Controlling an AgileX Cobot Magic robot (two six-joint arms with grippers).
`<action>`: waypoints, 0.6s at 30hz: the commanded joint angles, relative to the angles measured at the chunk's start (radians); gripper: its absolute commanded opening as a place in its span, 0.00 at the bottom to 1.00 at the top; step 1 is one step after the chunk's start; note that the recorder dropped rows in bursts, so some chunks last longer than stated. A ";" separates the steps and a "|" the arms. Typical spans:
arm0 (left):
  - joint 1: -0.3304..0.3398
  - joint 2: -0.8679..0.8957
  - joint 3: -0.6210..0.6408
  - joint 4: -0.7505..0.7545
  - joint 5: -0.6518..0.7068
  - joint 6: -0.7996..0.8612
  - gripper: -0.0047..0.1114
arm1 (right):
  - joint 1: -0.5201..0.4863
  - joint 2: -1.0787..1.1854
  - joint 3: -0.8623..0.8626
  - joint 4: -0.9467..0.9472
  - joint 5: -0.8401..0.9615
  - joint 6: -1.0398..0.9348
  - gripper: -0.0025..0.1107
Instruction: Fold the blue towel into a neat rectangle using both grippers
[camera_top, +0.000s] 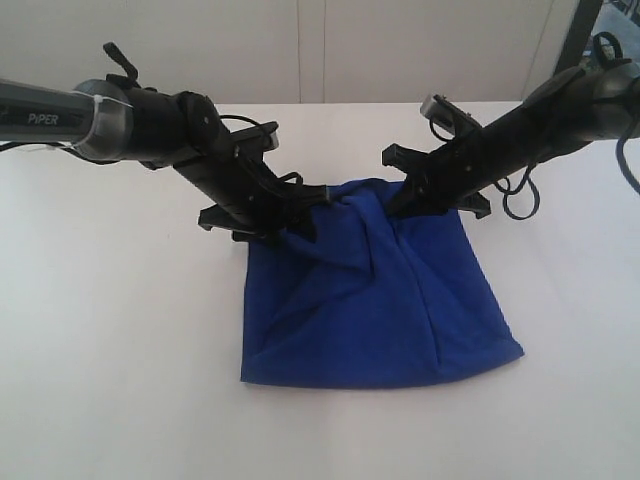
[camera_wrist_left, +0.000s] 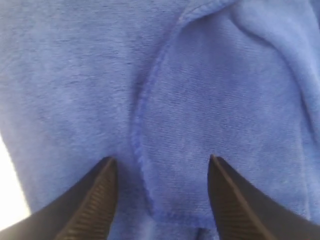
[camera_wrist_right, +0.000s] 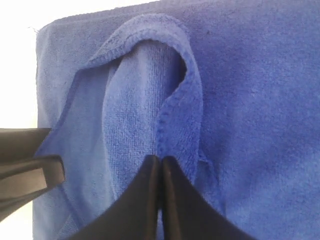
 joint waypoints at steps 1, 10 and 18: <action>-0.002 0.003 0.000 -0.025 0.003 0.017 0.53 | -0.005 0.000 -0.007 0.002 -0.003 -0.013 0.02; -0.002 0.003 0.000 0.028 0.046 0.021 0.19 | -0.005 0.000 -0.007 0.002 0.002 -0.013 0.02; 0.037 -0.067 0.000 0.145 0.065 0.093 0.04 | -0.012 -0.023 -0.007 -0.002 -0.006 -0.117 0.02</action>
